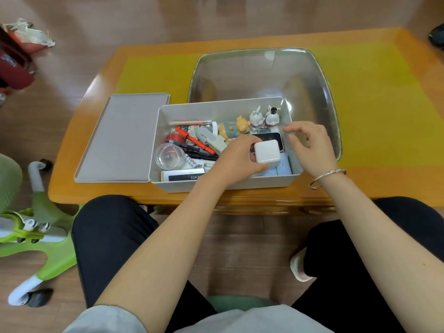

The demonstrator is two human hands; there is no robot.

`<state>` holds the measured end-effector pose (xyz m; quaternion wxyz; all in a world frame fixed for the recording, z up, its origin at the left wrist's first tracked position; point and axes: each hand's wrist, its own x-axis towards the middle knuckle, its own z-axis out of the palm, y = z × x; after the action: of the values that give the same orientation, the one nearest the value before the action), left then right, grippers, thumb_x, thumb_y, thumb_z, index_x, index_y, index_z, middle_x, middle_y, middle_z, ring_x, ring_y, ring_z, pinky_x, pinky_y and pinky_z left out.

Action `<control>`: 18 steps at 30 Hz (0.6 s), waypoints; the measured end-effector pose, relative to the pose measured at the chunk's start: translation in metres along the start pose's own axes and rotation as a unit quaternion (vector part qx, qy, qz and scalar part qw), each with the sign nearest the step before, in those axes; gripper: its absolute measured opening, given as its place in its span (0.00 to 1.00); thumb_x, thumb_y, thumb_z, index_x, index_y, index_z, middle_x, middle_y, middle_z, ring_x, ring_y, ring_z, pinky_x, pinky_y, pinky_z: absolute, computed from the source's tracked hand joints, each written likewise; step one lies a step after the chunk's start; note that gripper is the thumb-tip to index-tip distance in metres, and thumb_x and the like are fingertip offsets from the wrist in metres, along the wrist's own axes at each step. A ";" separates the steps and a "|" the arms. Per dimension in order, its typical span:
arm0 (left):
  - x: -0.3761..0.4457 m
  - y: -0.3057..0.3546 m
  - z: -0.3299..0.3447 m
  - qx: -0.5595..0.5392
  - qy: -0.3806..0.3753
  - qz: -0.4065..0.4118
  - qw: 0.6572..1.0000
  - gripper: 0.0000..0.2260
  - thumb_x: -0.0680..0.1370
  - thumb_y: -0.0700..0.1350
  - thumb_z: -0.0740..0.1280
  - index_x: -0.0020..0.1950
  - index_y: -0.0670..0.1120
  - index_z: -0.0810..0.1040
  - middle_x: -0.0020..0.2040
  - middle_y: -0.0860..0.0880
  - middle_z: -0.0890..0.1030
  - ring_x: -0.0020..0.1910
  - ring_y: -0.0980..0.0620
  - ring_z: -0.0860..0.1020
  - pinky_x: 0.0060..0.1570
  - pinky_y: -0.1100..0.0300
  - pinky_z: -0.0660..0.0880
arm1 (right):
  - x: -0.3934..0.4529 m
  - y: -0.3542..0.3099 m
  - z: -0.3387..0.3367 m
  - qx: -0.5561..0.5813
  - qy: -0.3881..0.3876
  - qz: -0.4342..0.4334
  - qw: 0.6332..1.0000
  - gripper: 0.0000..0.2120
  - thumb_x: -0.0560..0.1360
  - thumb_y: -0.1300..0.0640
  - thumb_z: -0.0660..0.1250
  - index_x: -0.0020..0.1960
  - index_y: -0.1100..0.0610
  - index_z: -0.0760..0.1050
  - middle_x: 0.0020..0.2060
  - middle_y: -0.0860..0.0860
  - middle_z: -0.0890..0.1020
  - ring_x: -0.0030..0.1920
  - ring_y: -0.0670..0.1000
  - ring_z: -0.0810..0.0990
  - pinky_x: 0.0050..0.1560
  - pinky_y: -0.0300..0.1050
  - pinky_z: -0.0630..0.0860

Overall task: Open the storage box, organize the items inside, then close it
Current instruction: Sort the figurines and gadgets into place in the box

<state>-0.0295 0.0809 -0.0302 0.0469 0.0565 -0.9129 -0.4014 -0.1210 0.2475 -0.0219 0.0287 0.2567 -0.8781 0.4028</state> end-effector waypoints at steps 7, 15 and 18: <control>0.012 0.008 0.011 0.052 -0.116 -0.037 0.991 0.21 0.73 0.51 0.73 0.63 0.46 0.76 0.57 0.50 0.78 0.48 0.56 0.73 0.45 0.63 0.69 | -0.009 0.011 0.010 -0.001 0.068 -0.008 0.998 0.10 0.76 0.66 0.63 0.49 0.57 0.81 0.45 0.53 0.83 0.54 0.52 0.75 0.51 0.40 0.70; -0.006 0.011 0.009 0.073 -0.144 -0.043 0.986 0.33 0.73 0.66 0.65 0.73 0.52 0.65 0.67 0.49 0.72 0.58 0.52 0.74 0.50 0.58 0.71 | -0.007 0.015 0.010 -0.011 0.060 -0.043 0.997 0.11 0.75 0.67 0.61 0.48 0.58 0.81 0.45 0.53 0.83 0.51 0.54 0.76 0.49 0.43 0.73; -0.018 0.012 0.014 0.105 -0.150 -0.037 0.982 0.37 0.71 0.68 0.66 0.75 0.54 0.61 0.65 0.52 0.74 0.59 0.52 0.74 0.56 0.53 0.73 | -0.008 0.016 0.012 -0.007 0.062 -0.035 0.997 0.11 0.76 0.67 0.60 0.49 0.58 0.81 0.46 0.53 0.83 0.51 0.53 0.76 0.48 0.41 0.72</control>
<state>-0.0146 0.1016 -0.0317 -0.1115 0.0337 -0.9442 -0.3082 -0.1198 0.2511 -0.0432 0.0986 0.2613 -0.8680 0.4105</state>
